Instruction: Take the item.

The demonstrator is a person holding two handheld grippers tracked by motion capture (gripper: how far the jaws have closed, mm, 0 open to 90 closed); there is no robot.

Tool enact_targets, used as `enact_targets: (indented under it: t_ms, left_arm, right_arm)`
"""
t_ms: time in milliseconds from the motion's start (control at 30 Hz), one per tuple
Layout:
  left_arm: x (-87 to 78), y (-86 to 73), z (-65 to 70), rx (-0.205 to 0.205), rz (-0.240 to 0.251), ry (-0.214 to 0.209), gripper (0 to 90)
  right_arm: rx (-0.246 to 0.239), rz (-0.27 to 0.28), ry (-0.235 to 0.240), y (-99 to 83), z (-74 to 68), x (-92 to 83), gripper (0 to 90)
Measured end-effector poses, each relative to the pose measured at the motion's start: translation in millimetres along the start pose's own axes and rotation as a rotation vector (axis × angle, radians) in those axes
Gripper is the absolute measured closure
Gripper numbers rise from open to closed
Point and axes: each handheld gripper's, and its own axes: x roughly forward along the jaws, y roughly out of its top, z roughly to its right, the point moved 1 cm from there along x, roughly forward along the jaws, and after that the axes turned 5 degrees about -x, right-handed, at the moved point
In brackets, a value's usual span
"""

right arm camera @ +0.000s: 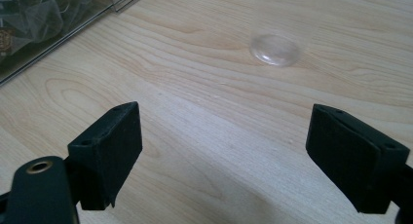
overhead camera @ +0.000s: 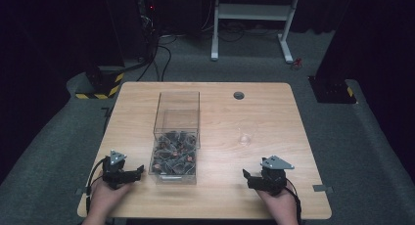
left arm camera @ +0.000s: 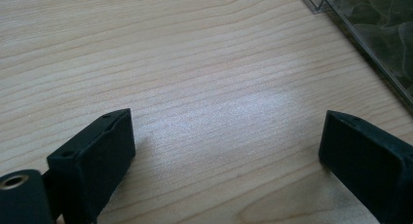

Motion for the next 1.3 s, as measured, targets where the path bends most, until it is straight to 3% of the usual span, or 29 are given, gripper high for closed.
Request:
enact_targets:
  t_ms: [633, 900, 1100, 1300]
  left_arm:
    - [0.0, 0.0, 0.0, 0.000, 0.000, 0.000, 6.4]
    - [0.0, 0.0, 0.0, 0.000, 0.000, 0.000, 6.5]
    - [0.0, -0.1, 0.2, -0.003, 0.000, 0.000, 6.4]
    - [0.0, 0.0, 0.1, -0.001, 0.000, 0.000, 6.5]
  right_arm:
    - [-0.016, 0.016, 0.032, 17.1, -14.2, 6.6, 13.6]
    - [-0.033, 0.019, 0.047, 24.8, -21.6, 7.9, 13.6]
    - [-0.073, 0.028, 0.056, 32.1, -30.7, 9.2, 12.7]
    - [-0.076, 0.038, 0.072, 38.8, -37.7, 9.6, 12.8]
